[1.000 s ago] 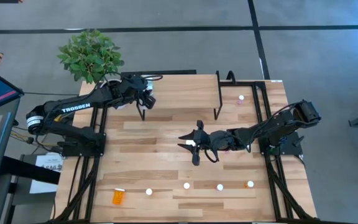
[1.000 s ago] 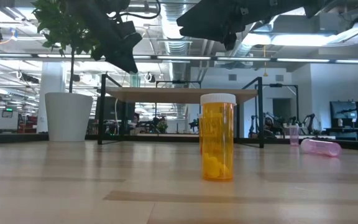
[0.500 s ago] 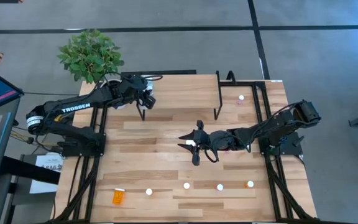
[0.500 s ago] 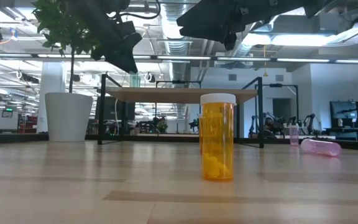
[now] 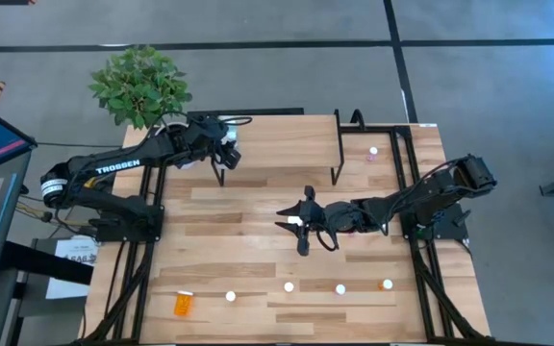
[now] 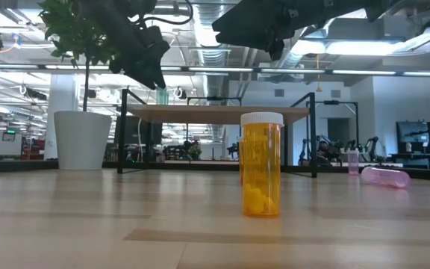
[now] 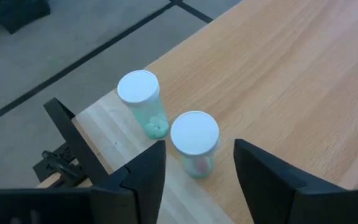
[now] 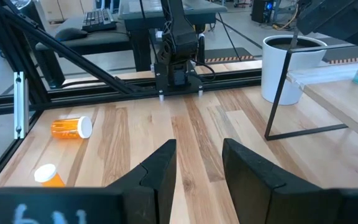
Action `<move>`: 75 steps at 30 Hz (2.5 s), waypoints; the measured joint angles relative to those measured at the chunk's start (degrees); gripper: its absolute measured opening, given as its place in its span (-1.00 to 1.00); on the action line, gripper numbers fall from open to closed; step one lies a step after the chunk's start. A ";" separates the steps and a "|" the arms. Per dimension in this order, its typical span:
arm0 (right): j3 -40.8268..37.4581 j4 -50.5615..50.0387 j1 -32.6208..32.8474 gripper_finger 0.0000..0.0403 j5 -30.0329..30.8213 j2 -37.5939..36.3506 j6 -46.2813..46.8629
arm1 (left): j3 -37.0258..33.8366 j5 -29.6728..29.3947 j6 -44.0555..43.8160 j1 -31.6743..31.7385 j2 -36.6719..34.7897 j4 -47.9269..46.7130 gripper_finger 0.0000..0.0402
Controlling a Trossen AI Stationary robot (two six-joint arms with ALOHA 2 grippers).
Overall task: Pick and place medicine bottles onto shelf by color
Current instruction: Put the blue pill bottle on the shelf aligned with the other blue pill bottles
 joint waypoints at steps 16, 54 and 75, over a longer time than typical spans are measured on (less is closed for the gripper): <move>0.00 -0.09 0.00 -0.23 0.00 0.00 -0.02 | 7.92 1.02 1.09 -5.02 -6.76 -4.74 -0.07; 14.52 -102.26 19.10 -0.23 -4.89 -12.29 60.05 | -23.15 -14.03 15.46 -55.34 -18.64 49.91 -0.14; -2.23 -97.71 13.38 -0.32 -3.14 -32.07 62.72 | -23.10 -13.65 16.16 -53.66 -18.04 51.85 -0.14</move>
